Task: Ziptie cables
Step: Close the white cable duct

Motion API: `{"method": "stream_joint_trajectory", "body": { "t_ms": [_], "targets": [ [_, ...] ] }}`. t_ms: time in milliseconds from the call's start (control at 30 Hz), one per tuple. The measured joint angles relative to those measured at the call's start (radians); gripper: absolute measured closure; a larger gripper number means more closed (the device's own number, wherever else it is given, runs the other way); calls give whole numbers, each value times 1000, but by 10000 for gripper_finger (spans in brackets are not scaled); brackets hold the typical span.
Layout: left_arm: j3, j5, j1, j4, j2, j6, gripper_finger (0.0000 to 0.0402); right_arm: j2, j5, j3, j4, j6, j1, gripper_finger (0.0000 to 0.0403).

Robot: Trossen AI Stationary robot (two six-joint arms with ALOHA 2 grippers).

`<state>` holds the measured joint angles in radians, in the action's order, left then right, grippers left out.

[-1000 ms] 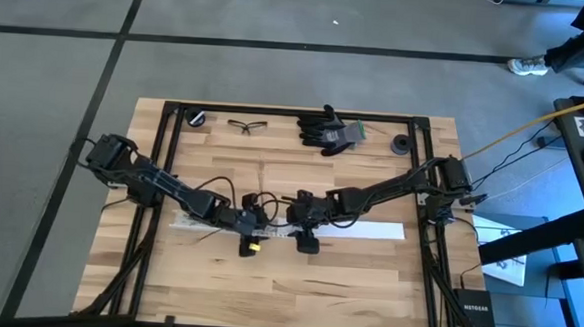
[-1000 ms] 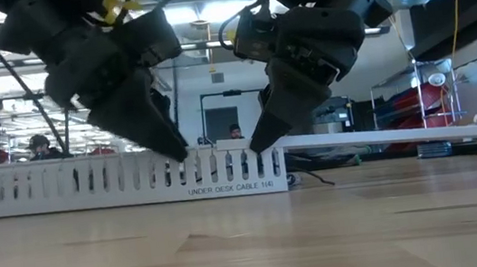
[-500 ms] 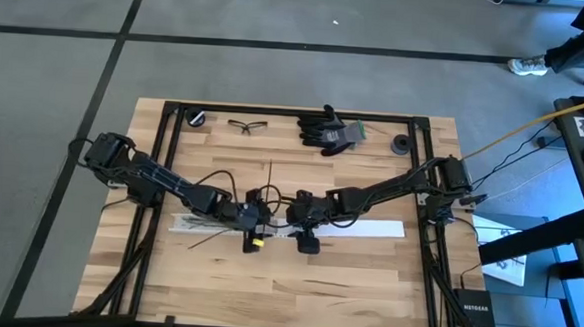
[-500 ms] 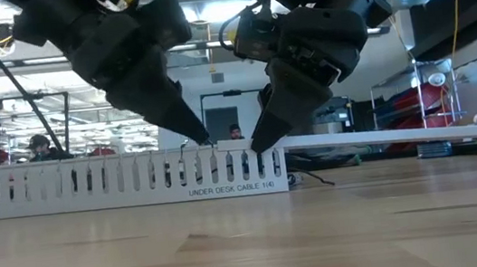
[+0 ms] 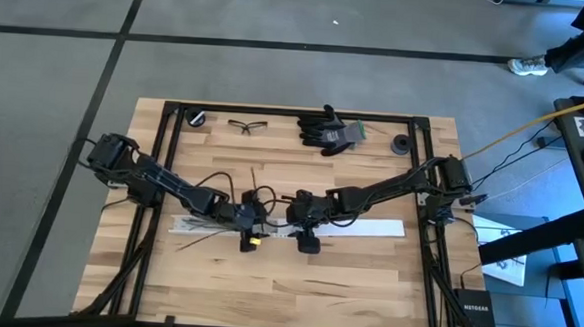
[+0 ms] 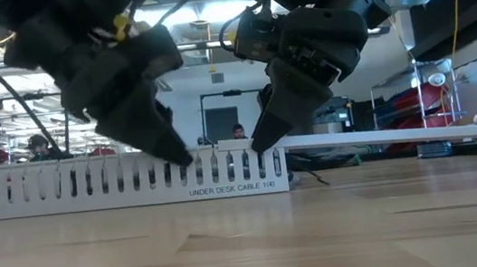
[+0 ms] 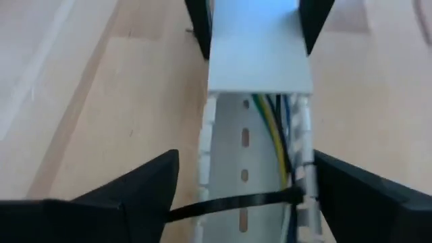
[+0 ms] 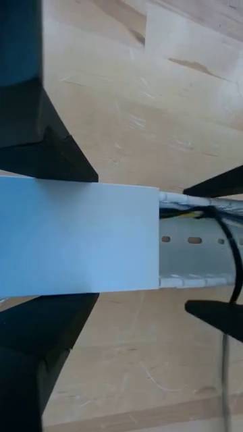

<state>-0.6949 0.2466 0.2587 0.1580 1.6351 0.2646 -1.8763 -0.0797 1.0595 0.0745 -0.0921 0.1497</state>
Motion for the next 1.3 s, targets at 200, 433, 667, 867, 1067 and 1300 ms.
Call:
{"method": "stream_joint_trajectory", "body": {
  "t_ms": [200, 433, 667, 867, 1067, 1300],
  "targets": [
    [11, -6, 15, 67, 69, 21, 102, 0, 0, 0, -4, 3, 0, 178],
    [10, -7, 15, 124, 92, 29, 102, -3, -20, -2, -35, -5, 1, 178],
    [10, -10, 15, 123, 92, 35, 108, -25, -19, -1, -80, -29, 1, 178],
    [9, -14, 15, 120, 92, 29, 169, -24, -18, 0, -81, -37, 1, 178],
    [9, -13, 15, 120, 91, 23, 190, -27, -18, -2, -126, -39, 1, 178],
    [9, -10, 15, 122, 91, 19, 182, -44, -9, -3, -170, -40, 0, 178]
  ]
}}
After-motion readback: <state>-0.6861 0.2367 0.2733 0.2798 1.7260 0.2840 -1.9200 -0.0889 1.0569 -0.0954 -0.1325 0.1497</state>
